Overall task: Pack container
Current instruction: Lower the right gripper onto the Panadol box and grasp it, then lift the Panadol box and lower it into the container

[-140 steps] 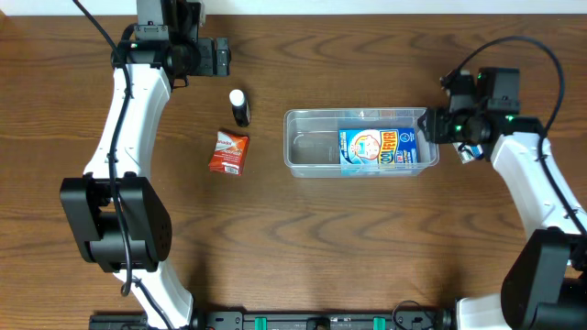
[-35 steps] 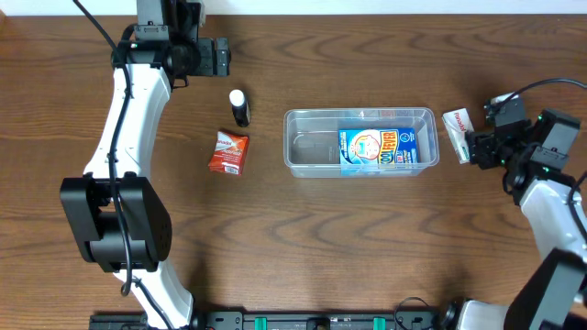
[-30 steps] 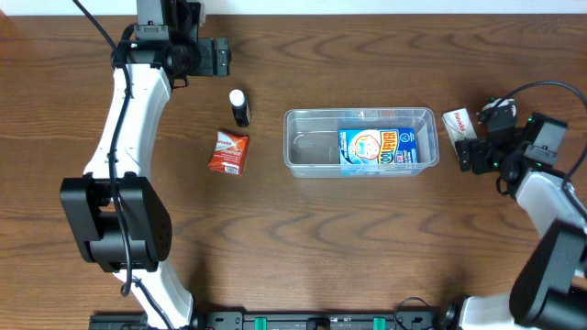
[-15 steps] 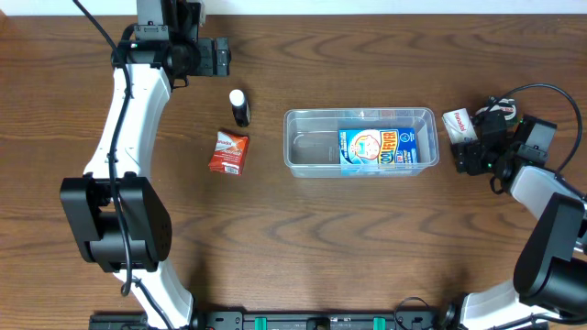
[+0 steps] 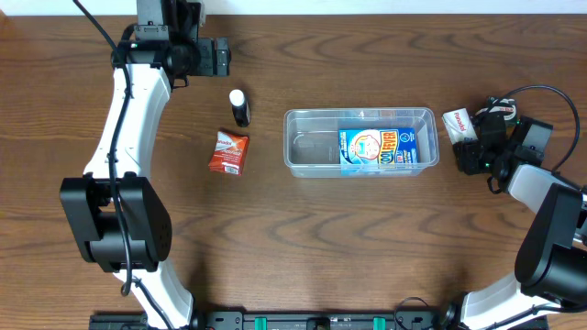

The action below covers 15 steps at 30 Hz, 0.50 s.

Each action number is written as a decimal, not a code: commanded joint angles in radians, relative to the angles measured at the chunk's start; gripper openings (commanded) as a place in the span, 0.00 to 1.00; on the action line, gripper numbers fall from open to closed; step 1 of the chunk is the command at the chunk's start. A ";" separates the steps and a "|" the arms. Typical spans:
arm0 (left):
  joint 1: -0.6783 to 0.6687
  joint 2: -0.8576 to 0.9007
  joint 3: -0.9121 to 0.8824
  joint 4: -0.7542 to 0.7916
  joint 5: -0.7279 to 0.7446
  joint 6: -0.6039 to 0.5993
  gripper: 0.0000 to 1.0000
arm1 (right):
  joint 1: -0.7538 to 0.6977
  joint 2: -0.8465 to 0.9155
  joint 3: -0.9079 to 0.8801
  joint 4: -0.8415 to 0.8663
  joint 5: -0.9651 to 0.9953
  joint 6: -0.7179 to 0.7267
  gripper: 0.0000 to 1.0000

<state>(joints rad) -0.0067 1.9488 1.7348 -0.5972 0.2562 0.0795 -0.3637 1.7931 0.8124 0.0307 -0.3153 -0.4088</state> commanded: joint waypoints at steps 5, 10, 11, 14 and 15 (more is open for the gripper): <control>0.008 0.008 -0.013 0.001 0.005 0.006 0.98 | -0.003 0.012 0.009 0.000 -0.007 0.013 0.48; 0.008 0.008 -0.013 0.001 0.005 0.006 0.98 | -0.002 0.011 0.009 0.000 -0.007 0.013 0.45; 0.008 0.008 -0.013 0.001 0.005 0.006 0.98 | -0.003 0.008 0.009 0.000 -0.007 0.012 0.45; 0.008 0.008 -0.013 0.001 0.005 0.006 0.98 | -0.002 -0.027 0.009 0.000 -0.016 0.013 0.41; 0.008 0.008 -0.013 0.001 0.005 0.006 0.98 | -0.002 -0.044 0.009 -0.001 -0.025 0.014 0.40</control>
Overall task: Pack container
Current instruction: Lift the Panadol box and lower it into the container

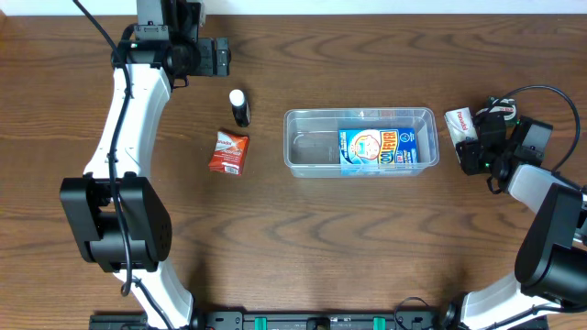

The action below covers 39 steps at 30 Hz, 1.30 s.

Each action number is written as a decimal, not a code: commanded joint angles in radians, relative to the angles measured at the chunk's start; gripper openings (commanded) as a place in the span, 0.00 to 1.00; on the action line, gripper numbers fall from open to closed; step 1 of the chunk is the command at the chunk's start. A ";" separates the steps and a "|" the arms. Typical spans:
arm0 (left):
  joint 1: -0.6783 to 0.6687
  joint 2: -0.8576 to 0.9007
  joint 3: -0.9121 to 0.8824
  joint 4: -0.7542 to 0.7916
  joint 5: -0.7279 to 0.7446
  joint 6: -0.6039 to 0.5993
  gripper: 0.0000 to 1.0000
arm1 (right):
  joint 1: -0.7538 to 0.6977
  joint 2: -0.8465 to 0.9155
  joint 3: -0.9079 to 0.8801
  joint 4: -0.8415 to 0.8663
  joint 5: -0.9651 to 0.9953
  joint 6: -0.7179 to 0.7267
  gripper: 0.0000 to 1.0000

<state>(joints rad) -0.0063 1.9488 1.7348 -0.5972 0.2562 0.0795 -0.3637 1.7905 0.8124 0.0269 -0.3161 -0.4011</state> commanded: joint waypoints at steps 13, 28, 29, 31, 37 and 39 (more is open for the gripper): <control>0.007 0.008 -0.013 0.001 0.005 0.006 0.98 | 0.003 -0.399 0.009 -0.063 -0.139 0.070 0.32; 0.007 0.008 -0.013 0.001 0.005 0.006 0.98 | 0.378 -0.576 0.166 -0.479 -0.141 -0.192 0.31; 0.007 0.008 -0.013 0.001 0.005 0.006 0.98 | 0.413 -0.574 0.181 -0.514 -0.095 -0.211 0.32; 0.007 0.008 -0.013 0.001 0.005 0.006 0.98 | 0.467 -0.568 0.205 -0.579 -0.032 -0.249 0.34; 0.007 0.008 -0.013 0.001 0.005 0.006 0.98 | 0.550 -0.545 0.221 -0.687 0.108 -0.337 0.39; 0.007 0.008 -0.013 0.001 0.005 0.006 0.98 | 0.552 -0.531 0.221 -0.705 0.118 -0.369 0.38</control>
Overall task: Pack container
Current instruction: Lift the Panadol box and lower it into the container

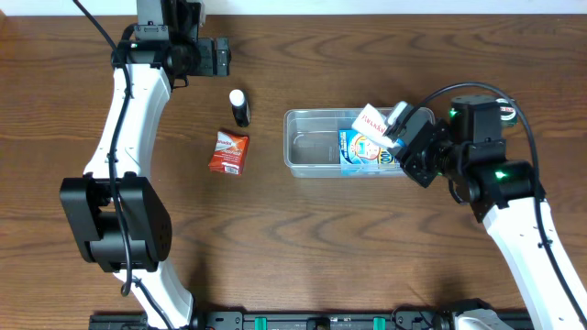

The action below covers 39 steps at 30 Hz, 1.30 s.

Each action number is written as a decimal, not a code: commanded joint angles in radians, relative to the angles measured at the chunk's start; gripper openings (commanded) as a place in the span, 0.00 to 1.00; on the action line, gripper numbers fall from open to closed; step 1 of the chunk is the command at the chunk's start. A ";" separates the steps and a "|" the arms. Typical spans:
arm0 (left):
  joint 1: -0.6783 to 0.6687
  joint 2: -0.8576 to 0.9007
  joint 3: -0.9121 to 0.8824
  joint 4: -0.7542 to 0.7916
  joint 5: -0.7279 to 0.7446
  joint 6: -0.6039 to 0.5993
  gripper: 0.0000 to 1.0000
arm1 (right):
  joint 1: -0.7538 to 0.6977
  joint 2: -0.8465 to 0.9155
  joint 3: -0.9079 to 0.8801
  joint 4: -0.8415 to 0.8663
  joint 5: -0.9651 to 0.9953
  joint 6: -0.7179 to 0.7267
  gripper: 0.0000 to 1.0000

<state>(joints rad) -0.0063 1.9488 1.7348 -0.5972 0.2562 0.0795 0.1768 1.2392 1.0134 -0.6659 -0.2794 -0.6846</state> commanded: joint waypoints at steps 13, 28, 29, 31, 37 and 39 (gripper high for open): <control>0.007 0.008 -0.013 0.001 0.005 0.006 0.98 | 0.012 0.203 0.020 -0.061 0.051 -0.219 0.36; 0.007 0.008 -0.013 0.001 0.005 0.006 0.98 | 0.004 0.296 0.020 -0.033 -0.019 -0.431 0.36; 0.007 0.008 -0.013 0.001 0.005 0.006 0.98 | 0.001 0.303 0.020 -0.023 -0.019 -0.432 0.35; 0.007 0.008 -0.013 0.001 0.005 0.006 0.98 | -0.010 0.314 0.020 0.002 -0.020 -0.431 0.32; 0.007 0.008 -0.013 0.001 0.005 0.006 0.98 | -0.039 0.317 0.020 0.063 -0.025 -0.431 0.31; 0.007 0.008 -0.013 0.001 0.005 0.006 0.98 | -0.042 0.317 0.020 0.069 -0.026 -0.431 0.31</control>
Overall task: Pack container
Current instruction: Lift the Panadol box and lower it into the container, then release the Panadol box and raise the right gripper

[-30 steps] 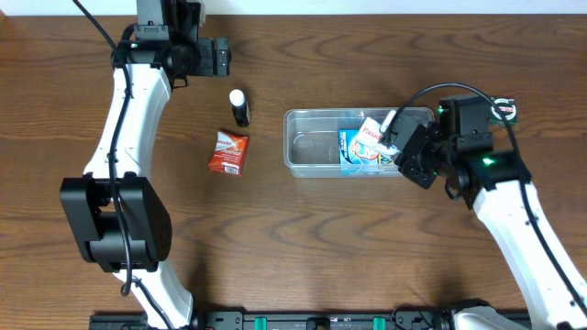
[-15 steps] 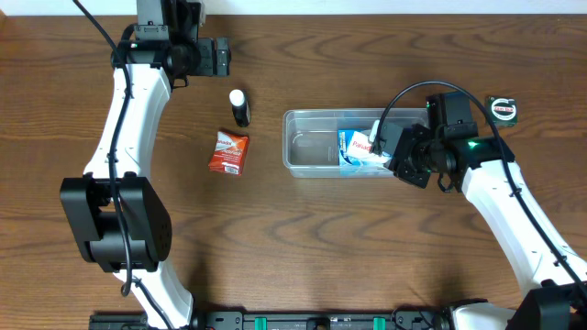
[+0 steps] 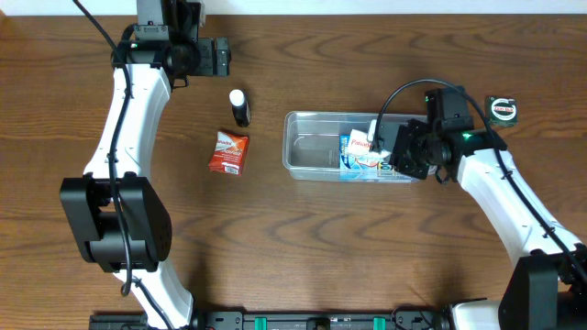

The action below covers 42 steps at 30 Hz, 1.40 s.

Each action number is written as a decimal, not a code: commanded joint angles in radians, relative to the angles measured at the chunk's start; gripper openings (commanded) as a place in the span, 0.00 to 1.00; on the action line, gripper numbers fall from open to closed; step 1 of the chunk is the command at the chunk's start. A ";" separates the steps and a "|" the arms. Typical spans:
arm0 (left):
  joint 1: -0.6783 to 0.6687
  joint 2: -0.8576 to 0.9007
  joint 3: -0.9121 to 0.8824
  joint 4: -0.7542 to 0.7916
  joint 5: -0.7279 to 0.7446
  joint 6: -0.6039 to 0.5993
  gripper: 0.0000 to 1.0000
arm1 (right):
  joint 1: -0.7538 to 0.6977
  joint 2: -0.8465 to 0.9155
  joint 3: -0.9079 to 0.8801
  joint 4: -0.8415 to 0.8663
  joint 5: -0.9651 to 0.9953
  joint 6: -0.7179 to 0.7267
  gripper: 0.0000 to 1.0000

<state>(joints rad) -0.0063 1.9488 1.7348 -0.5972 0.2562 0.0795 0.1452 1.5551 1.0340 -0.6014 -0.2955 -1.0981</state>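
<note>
A clear plastic container [image 3: 307,147] lies at mid-table with a blue packet [image 3: 353,163] flat in its right half. My right gripper [image 3: 378,144] reaches into the container from the right. It is shut on a small white packet with red lettering [image 3: 360,143], held low over the blue packet. A red-orange packet [image 3: 227,152] and a black bottle with a white cap [image 3: 239,107] lie left of the container. My left gripper [image 3: 224,58] hangs at the far left, above and left of the bottle; its fingers are too small to read.
A small round black and green object [image 3: 501,109] sits on the table to the right of the container. The left arm's white links run down the left side of the table.
My right gripper, with the white packet, was above the container's back rim. Now it is lower, inside the right half over the blue packet. The left arm has not moved.
My right gripper was at the far right of the table, around the white packet there, and stayed so half a second later. Then it held the packet over the container. Now the packet is down inside it, still gripped.
</note>
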 commanded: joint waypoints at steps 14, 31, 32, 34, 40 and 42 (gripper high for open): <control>0.007 0.008 -0.013 0.001 0.005 0.006 0.98 | -0.011 0.006 0.000 0.000 -0.084 -0.019 0.35; 0.007 0.008 -0.013 0.001 0.005 0.006 0.98 | -0.016 0.126 0.000 0.031 -0.093 -0.040 0.32; 0.007 0.008 -0.013 0.001 0.005 0.006 0.98 | -0.018 0.126 0.000 0.033 -0.092 -0.040 0.32; 0.007 0.008 -0.013 0.001 0.005 0.006 0.98 | -0.021 0.126 0.000 0.034 -0.088 -0.040 0.38; 0.007 0.008 -0.013 0.001 0.005 0.006 0.98 | -0.035 0.125 0.000 0.058 -0.068 -0.007 0.76; 0.007 0.008 -0.013 0.001 0.005 0.006 0.98 | -0.036 0.124 0.000 0.072 -0.068 0.026 0.81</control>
<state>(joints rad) -0.0063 1.9488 1.7348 -0.5972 0.2562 0.0795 0.1268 1.6783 1.0340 -0.5411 -0.3614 -1.1099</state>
